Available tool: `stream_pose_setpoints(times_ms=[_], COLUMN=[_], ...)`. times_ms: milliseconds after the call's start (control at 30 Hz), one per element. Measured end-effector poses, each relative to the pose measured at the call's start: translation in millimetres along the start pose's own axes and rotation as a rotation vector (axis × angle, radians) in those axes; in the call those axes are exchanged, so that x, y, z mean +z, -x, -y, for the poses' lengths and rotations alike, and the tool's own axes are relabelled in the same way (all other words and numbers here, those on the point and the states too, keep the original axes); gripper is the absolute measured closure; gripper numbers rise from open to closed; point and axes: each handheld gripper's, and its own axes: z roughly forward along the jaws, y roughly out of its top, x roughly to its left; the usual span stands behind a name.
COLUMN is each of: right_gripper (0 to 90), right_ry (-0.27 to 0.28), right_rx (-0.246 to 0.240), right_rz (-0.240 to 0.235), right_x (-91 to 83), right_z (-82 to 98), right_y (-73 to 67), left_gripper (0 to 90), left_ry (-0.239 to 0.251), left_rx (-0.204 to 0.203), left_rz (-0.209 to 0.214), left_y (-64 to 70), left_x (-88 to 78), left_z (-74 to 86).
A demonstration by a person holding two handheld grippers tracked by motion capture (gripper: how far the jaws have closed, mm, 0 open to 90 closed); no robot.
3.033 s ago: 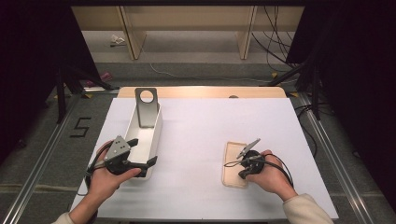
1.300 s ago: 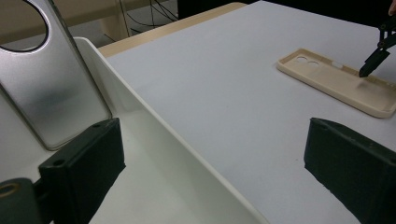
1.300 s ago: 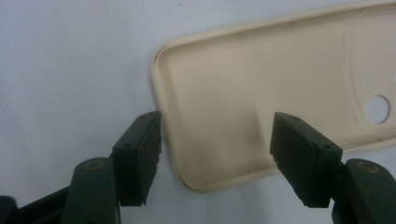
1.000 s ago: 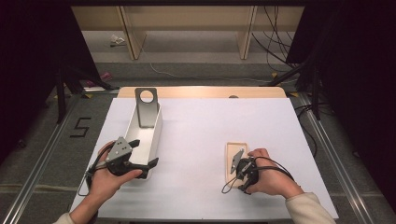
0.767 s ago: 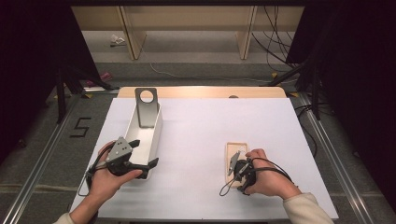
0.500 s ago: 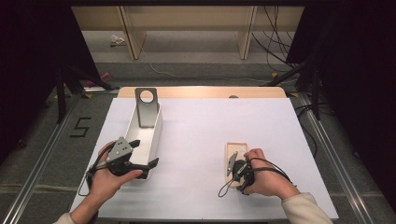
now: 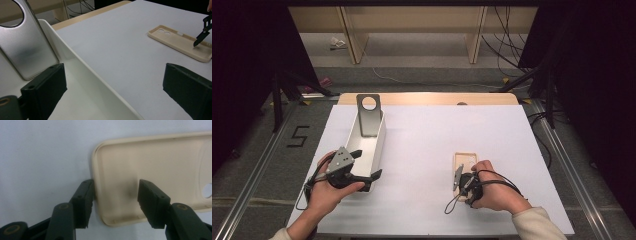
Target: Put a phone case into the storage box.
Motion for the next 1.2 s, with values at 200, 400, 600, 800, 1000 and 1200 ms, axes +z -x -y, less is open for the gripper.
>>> stream_pose_setpoints(times_ms=[200, 400, 600, 800, 1000, 1200], right_gripper=[55.7, 63.9, 68.9, 73.1, 77.7, 81.7], right_ry=[-0.005, -0.014, -0.023, -0.024, -0.029, -0.043], right_rx=[-0.025, -0.042, -0.057, -0.07, -0.094, -0.106], right_rz=[-0.008, -0.023, -0.032, -0.032, -0.026, -0.03], right_x=[-0.4, -0.9, -1.4, -1.2, -1.2, -2.2], right_z=[-1.5, -3.0, -4.0, -5.1, -6.5, -7.7], right_y=[-2.2, -4.9, -6.2, -7.6, -8.6, -10.0], left_gripper=[4.4, 4.4, 4.4, 4.5, 4.4, 4.4], left_ry=[-0.001, -0.003, -0.004, -0.004, -0.004, -0.003], left_rx=[0.001, 0.003, 0.001, 0.002, 0.004, 0.003], left_rz=[0.001, 0.003, 0.005, 0.006, 0.008, 0.008], left_y=[0.1, 0.3, 0.8, 0.9, 1.0, 1.1], left_x=[0.1, 0.7, 1.3, 1.2, 1.2, 1.2], left_z=[0.1, 0.4, 0.7, 0.6, 0.5, 0.6])
